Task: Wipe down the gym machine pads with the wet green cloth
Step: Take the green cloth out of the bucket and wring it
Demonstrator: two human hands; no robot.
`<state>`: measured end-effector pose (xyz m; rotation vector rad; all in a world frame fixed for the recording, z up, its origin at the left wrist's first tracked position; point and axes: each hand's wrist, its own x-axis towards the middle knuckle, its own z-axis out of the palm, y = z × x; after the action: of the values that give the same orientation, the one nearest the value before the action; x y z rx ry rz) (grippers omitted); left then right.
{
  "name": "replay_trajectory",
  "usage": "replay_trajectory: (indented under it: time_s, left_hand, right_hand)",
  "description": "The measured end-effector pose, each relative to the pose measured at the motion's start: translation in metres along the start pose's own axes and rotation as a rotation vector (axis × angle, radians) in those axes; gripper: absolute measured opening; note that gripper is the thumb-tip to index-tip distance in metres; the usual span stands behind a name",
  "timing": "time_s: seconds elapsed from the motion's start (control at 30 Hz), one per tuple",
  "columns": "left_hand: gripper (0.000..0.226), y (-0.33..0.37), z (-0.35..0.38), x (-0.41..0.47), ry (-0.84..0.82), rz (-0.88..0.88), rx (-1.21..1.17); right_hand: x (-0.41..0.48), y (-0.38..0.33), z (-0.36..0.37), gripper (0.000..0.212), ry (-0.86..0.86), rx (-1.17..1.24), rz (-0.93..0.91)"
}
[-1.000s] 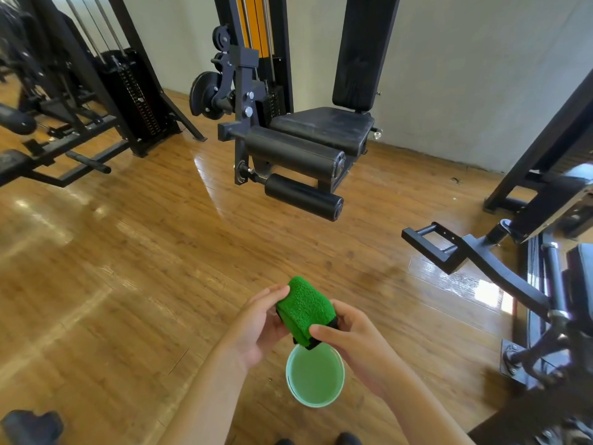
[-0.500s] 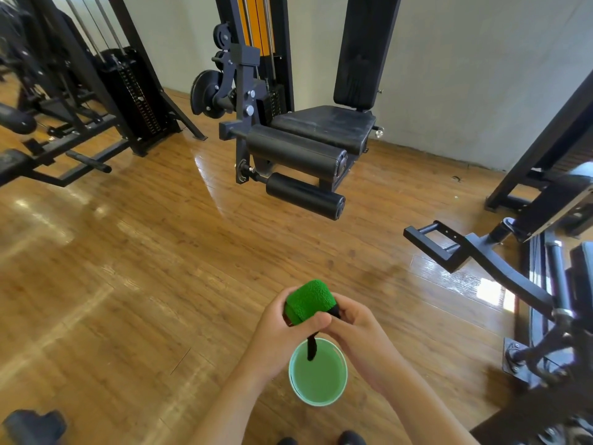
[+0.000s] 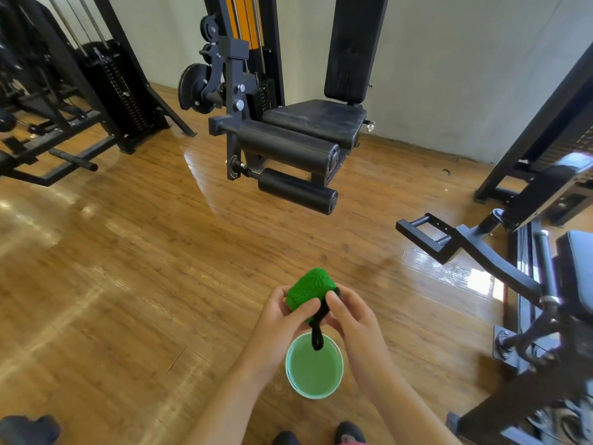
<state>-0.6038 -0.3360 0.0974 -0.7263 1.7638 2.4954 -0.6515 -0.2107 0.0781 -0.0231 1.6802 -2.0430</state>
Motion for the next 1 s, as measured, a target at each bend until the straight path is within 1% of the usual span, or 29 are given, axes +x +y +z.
replay_trajectory:
  time_s: [0.07,0.13,0.23,0.27,0.3,0.37,0.4,0.43,0.5,0.6,0.67,0.73,0.8,0.87,0.93,1.0]
  left_hand:
    - [0.047,-0.007,0.007,-0.002,0.033,0.006,-0.022]
    - [0.043,-0.016,0.015,-0.004,0.052,0.023,0.078]
    - [0.049,-0.034,0.021,-0.002,0.219,0.158,0.359]
    - [0.047,-0.038,0.022,-0.001,0.266,0.214,0.449]
    - [0.041,-0.042,0.022,-0.001,0.283,0.262,0.526]
    - [0.025,-0.046,0.022,-0.004,0.254,0.299,0.609]
    - [0.023,-0.047,0.021,-0.006,0.24,0.311,0.646]
    - [0.025,-0.046,0.018,-0.008,0.238,0.329,0.704]
    - [0.036,-0.043,0.009,-0.009,0.274,0.344,0.851]
    - [0.046,-0.038,-0.017,-0.008,0.366,0.346,0.954]
    - [0.051,-0.041,-0.037,-0.008,0.4,0.391,1.077]
    - [0.054,-0.048,-0.052,-0.006,0.422,0.443,1.221]
    - [0.055,-0.058,-0.061,-0.006,0.408,0.476,1.349]
    - [0.054,-0.069,-0.065,-0.007,0.351,0.473,1.446]
    - [0.053,-0.082,-0.069,-0.01,0.287,0.445,1.518]
    - [0.056,-0.093,-0.072,-0.013,0.243,0.411,1.567]
  right_hand:
    - [-0.002,0.0,0.008,0.049,-0.038,0.044,0.084]
    - [-0.002,-0.001,0.015,0.056,-0.007,0.142,0.153]
    - [-0.002,-0.003,0.018,0.056,0.077,0.217,0.153]
    - [-0.002,-0.004,0.019,0.057,0.096,0.222,0.142]
    - [-0.002,-0.003,0.018,0.058,0.116,0.219,0.128]
    - [-0.002,-0.001,0.017,0.053,0.161,0.201,0.091]
    - [-0.002,-0.001,0.017,0.05,0.177,0.175,0.068]
    - [-0.001,0.001,0.016,0.047,0.18,0.138,0.039]
    - [0.0,0.0,0.015,0.047,0.172,0.074,0.008]
    - [0.006,0.001,0.006,0.045,0.185,-0.025,-0.003]
    - [0.011,0.006,-0.003,0.051,0.211,-0.185,-0.052]
    - [0.017,0.017,-0.013,0.062,0.216,-0.499,-0.134]
    - [0.018,0.025,-0.019,0.056,0.221,-0.843,-0.205]
    - [0.017,0.032,-0.022,0.044,0.211,-1.092,-0.283]
    - [0.016,0.039,-0.021,0.036,0.171,-1.25,-0.333]
    - [0.014,0.049,-0.019,0.034,0.12,-1.32,-0.357]
